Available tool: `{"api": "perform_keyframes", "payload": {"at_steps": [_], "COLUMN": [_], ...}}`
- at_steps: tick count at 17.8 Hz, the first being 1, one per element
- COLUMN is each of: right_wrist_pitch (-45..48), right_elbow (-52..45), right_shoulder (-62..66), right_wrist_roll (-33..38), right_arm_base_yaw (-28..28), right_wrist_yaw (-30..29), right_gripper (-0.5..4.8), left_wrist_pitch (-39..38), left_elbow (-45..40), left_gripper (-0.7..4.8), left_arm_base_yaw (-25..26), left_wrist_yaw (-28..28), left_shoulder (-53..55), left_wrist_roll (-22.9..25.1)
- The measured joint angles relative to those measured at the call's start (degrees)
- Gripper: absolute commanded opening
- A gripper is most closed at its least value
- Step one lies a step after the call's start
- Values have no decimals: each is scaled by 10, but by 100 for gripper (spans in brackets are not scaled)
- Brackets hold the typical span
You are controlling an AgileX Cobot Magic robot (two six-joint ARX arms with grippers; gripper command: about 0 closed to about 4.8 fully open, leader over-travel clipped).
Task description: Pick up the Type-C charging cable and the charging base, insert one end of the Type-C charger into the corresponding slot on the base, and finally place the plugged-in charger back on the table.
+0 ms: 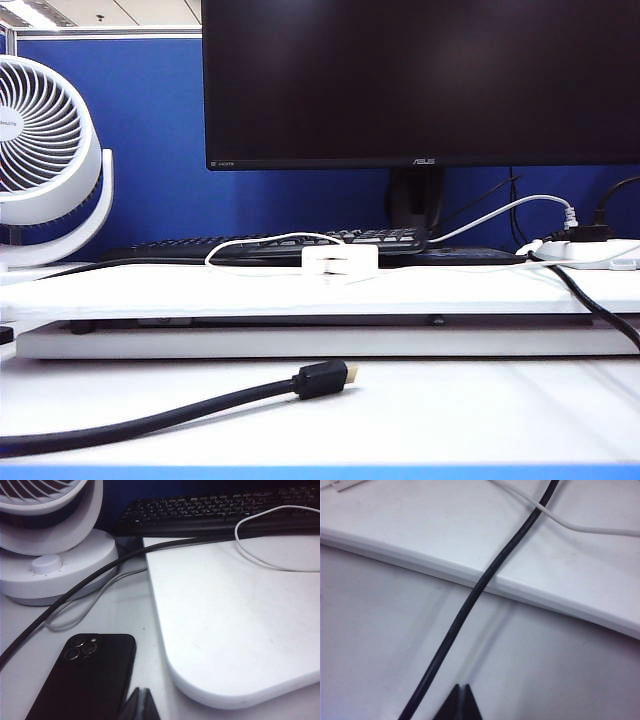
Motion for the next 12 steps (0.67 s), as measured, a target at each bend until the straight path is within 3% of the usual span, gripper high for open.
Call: {"api": "perform_keyframes", "payload": {"at_steps": [1, 2, 5, 9, 12], "right_wrist_pitch": [0, 14, 90, 132, 132], "right_elbow": [0, -12, -82, -114, -114], "right_shoulder": [-6, -46, -134, -175, -175], "right_wrist_roll": [0, 0, 0, -74, -76], "right_arm_base_yaw": [-11, -94, -190, -231, -265], "right_wrist_yaw": [-8, 8, 26, 23, 16], "right_gripper": [-5, -5, -5, -5, -5], "left_wrist_pitch": [0, 0, 0, 0, 0], "left_elbow": [0, 0, 0, 0, 0], "left_gripper": [-5, -5, -5, -5, -5], "left_arm_base_yaw": [0, 0, 0, -1, -1], "left_wrist_yaw": [0, 1, 1, 2, 2], "left_shoulder": [0, 0, 0, 0, 0], "left_wrist_roll": [0, 0, 0, 0, 0]}}
